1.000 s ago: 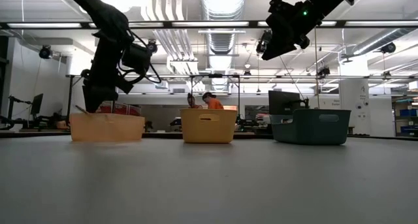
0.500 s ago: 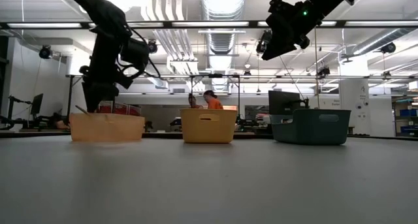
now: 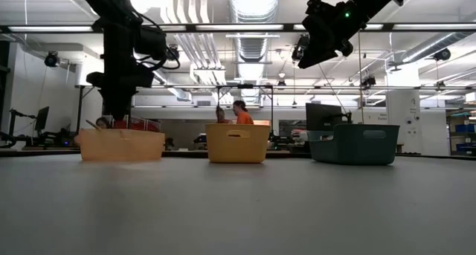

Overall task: Sort silverware by color (type)
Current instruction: Adjust the gold forks in the orange bin

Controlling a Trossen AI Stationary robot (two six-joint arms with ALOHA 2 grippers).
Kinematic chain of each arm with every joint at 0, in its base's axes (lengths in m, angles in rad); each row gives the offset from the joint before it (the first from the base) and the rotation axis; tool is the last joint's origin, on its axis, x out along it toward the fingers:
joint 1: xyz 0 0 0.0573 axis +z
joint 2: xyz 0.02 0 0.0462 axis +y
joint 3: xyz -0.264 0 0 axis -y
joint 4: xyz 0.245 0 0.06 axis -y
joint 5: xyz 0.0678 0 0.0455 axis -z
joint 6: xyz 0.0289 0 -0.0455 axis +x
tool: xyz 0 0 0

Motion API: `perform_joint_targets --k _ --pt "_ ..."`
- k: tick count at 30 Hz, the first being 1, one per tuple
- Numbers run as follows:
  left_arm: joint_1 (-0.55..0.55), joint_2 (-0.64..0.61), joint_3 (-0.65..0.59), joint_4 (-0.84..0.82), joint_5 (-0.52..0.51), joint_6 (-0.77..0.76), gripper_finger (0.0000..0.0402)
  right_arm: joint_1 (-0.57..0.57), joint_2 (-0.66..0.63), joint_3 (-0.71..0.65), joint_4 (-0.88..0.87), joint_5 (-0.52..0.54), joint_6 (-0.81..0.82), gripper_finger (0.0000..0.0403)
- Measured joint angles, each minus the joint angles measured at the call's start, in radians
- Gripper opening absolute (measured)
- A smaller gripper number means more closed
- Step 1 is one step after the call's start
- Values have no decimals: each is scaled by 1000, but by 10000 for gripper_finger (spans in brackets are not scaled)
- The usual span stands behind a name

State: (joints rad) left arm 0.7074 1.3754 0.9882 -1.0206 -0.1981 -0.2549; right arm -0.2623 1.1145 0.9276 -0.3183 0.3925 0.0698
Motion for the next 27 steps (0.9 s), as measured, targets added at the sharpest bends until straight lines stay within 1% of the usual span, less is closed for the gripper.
perform_joint_targets --k 12,22,27 --pt "-4 2 0 37 1 -47 44 0 0 -3 -46 0 32 63" --pt "-5 2 -1 58 6 -87 102 0 0 -39 -43 1 4 63" --pt "-6 3 -3 69 7 -117 118 0 0 -43 -35 1 -28 63"
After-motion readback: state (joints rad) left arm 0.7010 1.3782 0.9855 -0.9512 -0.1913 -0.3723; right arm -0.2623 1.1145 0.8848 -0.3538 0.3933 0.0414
